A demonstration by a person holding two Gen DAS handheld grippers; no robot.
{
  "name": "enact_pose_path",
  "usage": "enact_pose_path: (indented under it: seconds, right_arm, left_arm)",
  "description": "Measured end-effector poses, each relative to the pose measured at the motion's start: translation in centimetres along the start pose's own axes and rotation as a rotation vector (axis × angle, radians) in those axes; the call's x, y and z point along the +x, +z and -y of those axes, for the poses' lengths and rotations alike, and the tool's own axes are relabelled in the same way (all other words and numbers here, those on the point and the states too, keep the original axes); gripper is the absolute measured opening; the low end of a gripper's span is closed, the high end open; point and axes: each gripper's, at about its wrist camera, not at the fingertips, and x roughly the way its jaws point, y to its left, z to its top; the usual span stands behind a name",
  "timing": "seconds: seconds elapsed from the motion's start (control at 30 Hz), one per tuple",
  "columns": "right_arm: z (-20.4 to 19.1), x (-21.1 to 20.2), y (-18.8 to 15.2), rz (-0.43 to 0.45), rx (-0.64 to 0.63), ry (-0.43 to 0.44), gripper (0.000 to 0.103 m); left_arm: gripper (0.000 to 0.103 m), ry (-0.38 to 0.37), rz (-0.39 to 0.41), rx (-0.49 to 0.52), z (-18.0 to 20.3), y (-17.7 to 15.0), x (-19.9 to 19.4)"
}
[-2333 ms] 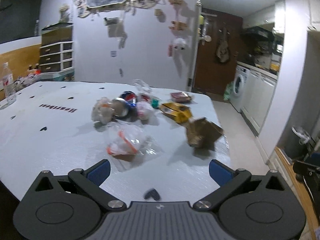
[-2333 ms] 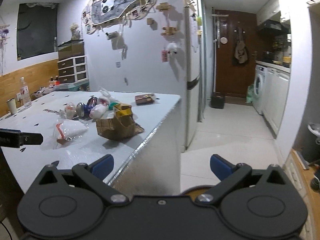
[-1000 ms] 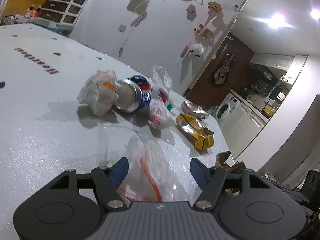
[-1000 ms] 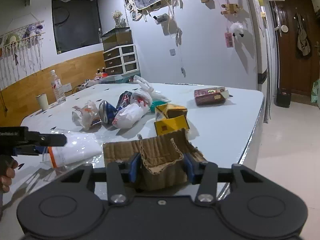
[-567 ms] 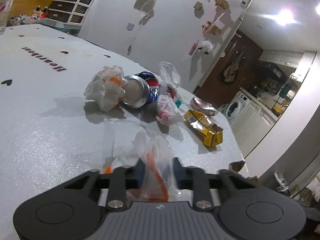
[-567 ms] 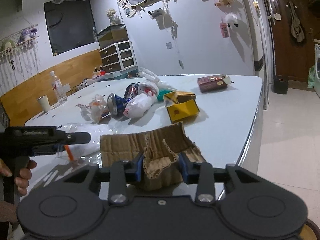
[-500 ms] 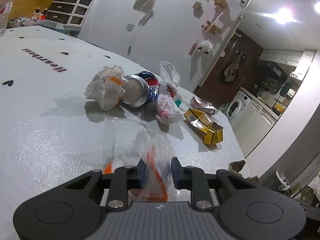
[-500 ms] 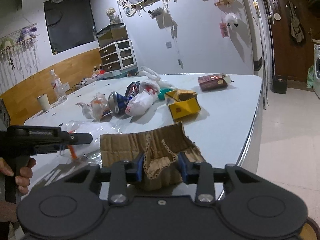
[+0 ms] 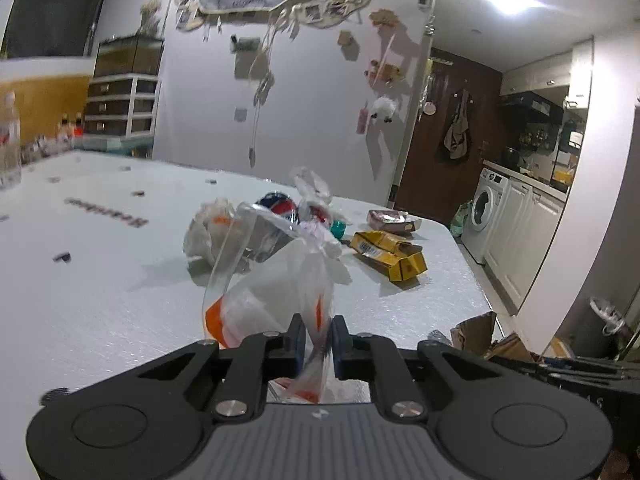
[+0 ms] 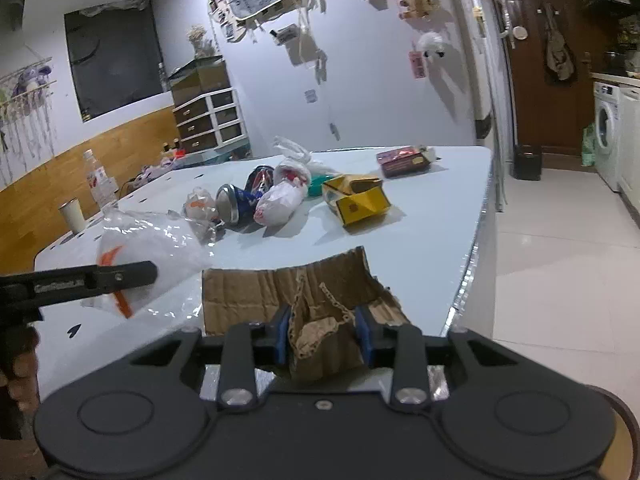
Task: Collect trash
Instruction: 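Grasp the clear plastic bag with the left tool while the right tool grasps the cardboard box, then lift the clear bag and cardboard box and turn toward the bin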
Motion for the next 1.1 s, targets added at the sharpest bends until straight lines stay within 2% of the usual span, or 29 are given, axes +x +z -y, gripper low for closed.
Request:
enact_pose_path:
  seconds: [0.47, 0.77, 1.1]
  right_arm:
    - [-1.4, -7.1, -0.3, 0.09, -0.018, -0.14, 0.034]
    - [-2.0, -11.6, -0.7, 0.148, -0.045, -0.18, 0.034]
    - [-0.5, -15.2, -1.9, 0.176, -0.03, -0.238, 0.034]
  left_arm:
    - [0.013, 0.038, 0.039, 0.078, 2.8, -0.9, -6.2]
    - [0.013, 0.011, 0.069, 0.089, 4.6, -1.8, -8.8]
    - [0.013, -0.041, 0.085, 0.114, 7.5, -2.6, -10.0]
